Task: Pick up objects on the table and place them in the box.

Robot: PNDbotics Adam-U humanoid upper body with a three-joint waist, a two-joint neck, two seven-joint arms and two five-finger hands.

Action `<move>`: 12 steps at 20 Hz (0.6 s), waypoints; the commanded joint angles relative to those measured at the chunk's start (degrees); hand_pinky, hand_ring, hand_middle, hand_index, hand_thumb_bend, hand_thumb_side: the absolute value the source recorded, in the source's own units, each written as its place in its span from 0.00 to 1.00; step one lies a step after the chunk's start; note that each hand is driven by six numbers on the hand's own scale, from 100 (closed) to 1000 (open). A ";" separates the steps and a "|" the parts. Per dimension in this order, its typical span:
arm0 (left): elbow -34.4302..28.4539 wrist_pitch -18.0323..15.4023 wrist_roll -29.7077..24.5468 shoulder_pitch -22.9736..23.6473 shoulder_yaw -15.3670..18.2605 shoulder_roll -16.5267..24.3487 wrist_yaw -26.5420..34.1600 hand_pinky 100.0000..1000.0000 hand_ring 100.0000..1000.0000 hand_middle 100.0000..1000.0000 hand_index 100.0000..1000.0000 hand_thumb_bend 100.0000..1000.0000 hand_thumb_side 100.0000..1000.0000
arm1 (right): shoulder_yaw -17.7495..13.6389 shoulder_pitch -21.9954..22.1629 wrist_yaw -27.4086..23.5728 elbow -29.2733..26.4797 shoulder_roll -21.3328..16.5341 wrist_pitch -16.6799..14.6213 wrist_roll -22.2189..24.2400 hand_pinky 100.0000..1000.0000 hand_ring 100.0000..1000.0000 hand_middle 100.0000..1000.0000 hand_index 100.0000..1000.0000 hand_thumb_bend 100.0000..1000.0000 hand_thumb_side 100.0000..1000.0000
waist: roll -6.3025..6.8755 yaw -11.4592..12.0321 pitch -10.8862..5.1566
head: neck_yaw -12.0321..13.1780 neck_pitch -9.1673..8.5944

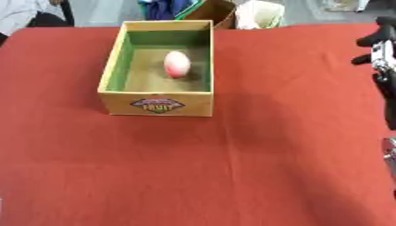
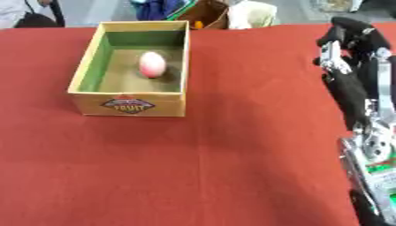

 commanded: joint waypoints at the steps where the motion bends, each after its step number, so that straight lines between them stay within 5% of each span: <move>1: -1.11 -0.11 -0.14 -0.25 0.12 0.61 -0.10 0.53 0.48 0.41 0.58 0.00 0.64 | -0.30 -0.48 0.32 -1.15 -0.46 -0.12 0.13 0.46 0.63 0.48 0.73 0.00 0.41 | -0.10 -0.02 -1.20 | -0.15 -0.45; 12: -1.11 -0.12 -0.07 -0.13 0.16 0.48 -0.07 0.53 0.48 0.41 0.58 0.00 0.64 | -0.37 -0.41 0.33 -1.15 -0.34 -0.22 -0.06 0.46 0.62 0.48 0.73 0.00 0.40 | -0.20 -0.09 -1.10 | -0.05 -0.51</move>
